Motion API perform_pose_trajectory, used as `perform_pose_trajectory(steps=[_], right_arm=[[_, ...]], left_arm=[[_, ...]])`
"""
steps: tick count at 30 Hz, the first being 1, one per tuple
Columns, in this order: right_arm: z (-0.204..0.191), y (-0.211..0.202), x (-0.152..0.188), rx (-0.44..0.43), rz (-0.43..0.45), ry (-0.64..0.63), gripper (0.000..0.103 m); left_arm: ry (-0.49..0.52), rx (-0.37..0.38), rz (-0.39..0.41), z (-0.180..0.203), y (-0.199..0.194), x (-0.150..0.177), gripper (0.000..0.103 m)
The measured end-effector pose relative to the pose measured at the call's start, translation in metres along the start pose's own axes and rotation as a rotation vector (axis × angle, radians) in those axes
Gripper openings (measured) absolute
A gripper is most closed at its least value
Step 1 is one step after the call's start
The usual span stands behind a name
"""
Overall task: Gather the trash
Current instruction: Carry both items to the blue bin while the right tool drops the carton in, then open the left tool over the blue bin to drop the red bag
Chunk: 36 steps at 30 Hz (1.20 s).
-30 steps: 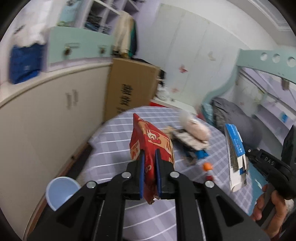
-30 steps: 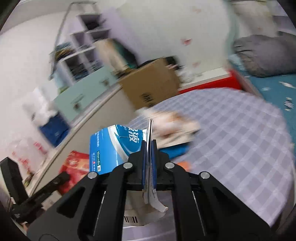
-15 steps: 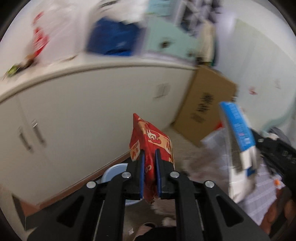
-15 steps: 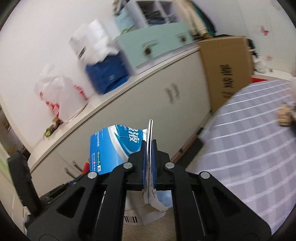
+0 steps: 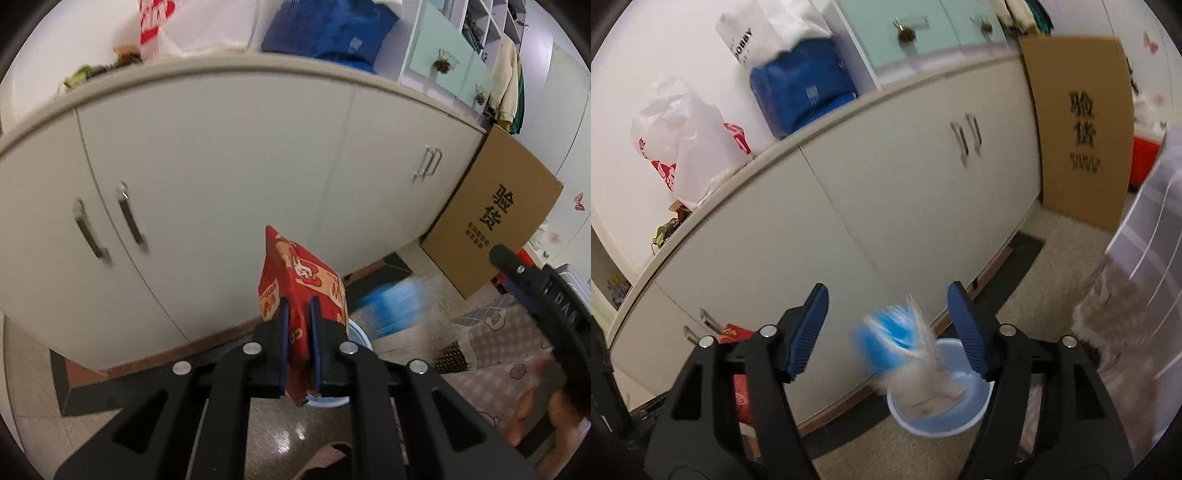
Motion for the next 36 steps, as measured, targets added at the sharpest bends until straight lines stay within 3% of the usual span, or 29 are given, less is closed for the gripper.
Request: perform_pose_trajectory(steps=[4, 11, 20, 25, 27, 28, 30, 36], right_arm=[[0.008, -0.007, 0.005, 0.042, -0.028, -0.004, 0.067], [0.007, -0.030, 0.003, 0.181, 0.014, -0.146, 0.073], [0.014, -0.034, 0.006, 0.222, 0.037, -0.189, 0.074], [0.026, -0.051, -0.004, 0.225, 0.090, -0.117, 0.076], [0.027, -0.056, -0.007, 0.223, 0.111, -0.117, 0.076], [0.027, -0.059, -0.008, 0.229, 0.119, -0.119, 0.076], [0.030, -0.064, -0.011, 0.234, 0.125, -0.114, 0.077], [0.031, -0.081, -0.014, 0.217, 0.130, -0.070, 0.078]], left_arm=[[0.011, 0.031, -0.044, 0.009, 0.018, 0.009, 0.010], [0.048, 0.077, -0.066, 0.035, 0.027, 0.013, 0.010], [0.104, 0.099, -0.072, 0.068, 0.032, 0.010, 0.010], [0.133, 0.097, -0.055, 0.086, 0.044, -0.008, 0.012], [0.133, 0.071, -0.050, 0.088, 0.052, -0.013, 0.021], [0.141, 0.036, -0.056, 0.088, 0.056, -0.015, 0.043], [0.146, 0.009, -0.026, 0.090, 0.052, -0.017, 0.068], [0.131, 0.048, 0.008, 0.095, 0.023, -0.017, 0.068]])
Point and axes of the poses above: each gripper's, at about its wrist camera, not at the fingertips, and y roughly the way its jaws point, z to its right, x to its underside, the point moved 6 cm from there along y, roughly the way its jaws point, and after that the axes turned 1 degree about -x, right-handed, at the moved point
